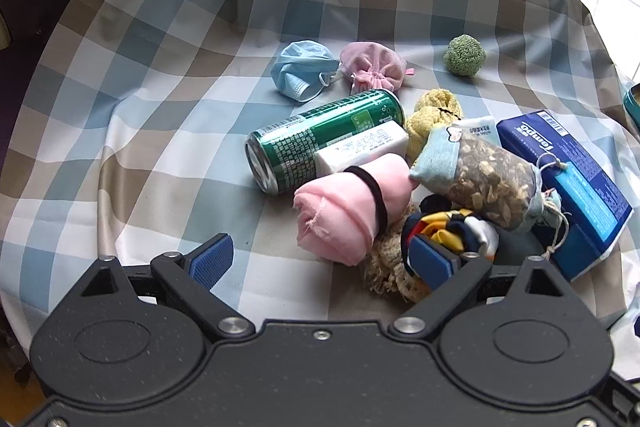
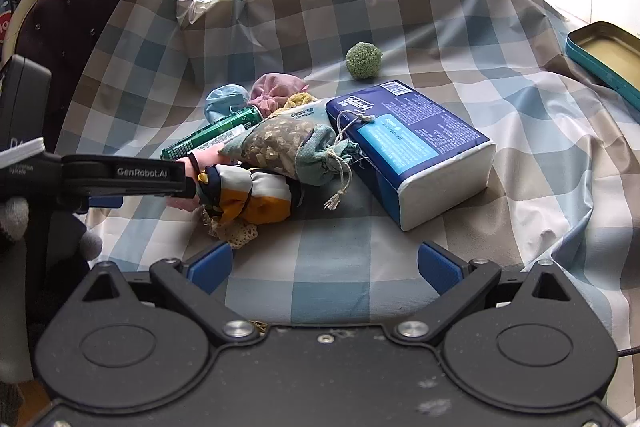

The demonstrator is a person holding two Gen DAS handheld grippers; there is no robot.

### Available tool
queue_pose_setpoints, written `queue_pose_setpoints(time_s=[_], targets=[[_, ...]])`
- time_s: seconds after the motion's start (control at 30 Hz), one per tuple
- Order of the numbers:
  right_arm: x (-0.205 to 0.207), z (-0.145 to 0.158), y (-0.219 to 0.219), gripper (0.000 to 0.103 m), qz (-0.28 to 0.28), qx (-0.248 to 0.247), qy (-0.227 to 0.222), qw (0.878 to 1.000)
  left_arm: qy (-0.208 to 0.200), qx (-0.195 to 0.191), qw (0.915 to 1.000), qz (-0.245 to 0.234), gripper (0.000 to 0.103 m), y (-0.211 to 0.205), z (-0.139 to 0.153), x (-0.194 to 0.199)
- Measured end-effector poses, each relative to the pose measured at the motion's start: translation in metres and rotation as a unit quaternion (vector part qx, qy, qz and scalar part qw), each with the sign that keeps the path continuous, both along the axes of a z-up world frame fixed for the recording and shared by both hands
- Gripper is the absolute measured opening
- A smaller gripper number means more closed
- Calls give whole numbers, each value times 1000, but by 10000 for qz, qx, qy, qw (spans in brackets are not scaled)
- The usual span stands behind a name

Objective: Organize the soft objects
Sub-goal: 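Reach the left tool to the pink cloth bundle and close on it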

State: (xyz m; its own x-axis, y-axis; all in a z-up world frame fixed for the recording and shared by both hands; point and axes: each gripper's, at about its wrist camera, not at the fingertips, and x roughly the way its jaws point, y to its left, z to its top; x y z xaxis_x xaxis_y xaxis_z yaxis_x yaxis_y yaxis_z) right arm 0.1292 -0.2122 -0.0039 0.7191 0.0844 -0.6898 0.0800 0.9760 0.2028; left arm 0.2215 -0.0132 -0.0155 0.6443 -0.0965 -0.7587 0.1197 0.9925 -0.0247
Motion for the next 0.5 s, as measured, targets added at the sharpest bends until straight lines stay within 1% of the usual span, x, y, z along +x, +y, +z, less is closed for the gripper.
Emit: queue_pose_setpoints(time_s=[0.27,0.3,0.4,0.5], targets=[[8,-8,-5,100,-56,122,85,9999,85,-38,9999,102,92,-9,-6,27],[8,-8,-5,100,-65,130,83,9999,130,-46,9998,123,92,-9,-7,30],[9,-7,-7,100,-84,167,69,9998,295,-226,9991,206,92,-7,-10,39],[9,-8,-7,100,-83,186,81,9998,393,-226,9987,222,92,-9,-14,44]])
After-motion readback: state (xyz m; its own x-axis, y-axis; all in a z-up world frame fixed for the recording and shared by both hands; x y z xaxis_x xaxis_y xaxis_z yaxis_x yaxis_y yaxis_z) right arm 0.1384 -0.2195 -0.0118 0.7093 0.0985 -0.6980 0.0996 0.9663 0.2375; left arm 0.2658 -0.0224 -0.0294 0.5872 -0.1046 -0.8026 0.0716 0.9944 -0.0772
